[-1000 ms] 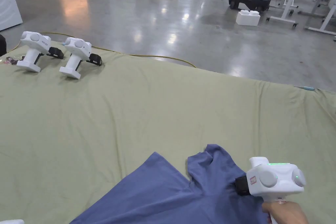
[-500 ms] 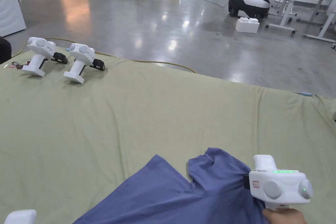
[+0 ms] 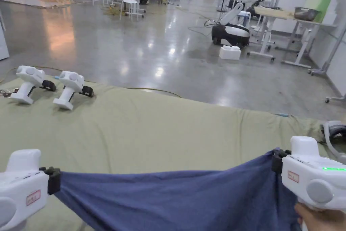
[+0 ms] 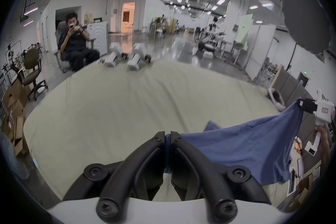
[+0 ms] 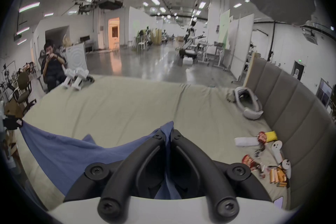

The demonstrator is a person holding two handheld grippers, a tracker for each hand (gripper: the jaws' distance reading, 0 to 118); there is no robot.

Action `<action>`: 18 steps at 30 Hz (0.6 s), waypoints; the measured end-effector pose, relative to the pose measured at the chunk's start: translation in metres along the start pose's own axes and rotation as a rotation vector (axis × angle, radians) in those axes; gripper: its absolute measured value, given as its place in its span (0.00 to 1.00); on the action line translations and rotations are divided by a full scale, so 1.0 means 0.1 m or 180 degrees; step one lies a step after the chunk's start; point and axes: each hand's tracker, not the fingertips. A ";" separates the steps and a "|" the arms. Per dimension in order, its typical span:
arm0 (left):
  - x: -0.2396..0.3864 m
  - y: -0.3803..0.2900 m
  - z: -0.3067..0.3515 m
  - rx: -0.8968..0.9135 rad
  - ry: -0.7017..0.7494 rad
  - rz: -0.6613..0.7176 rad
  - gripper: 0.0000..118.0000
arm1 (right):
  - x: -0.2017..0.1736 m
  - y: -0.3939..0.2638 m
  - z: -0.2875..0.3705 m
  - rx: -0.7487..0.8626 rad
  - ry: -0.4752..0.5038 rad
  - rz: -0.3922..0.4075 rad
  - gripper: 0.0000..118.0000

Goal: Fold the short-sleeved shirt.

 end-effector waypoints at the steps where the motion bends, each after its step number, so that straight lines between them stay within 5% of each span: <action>1: 0.08 0.14 0.05 0.0080 -0.0038 -0.0042 0.06 | 0.07 0.10 0.10 0.0054 -0.0050 -0.0012 0.05; 18: 1.01 2.48 0.16 0.0898 -0.0156 -0.0396 0.06 | 0.65 1.85 0.90 0.0845 -0.0579 -0.0199 0.05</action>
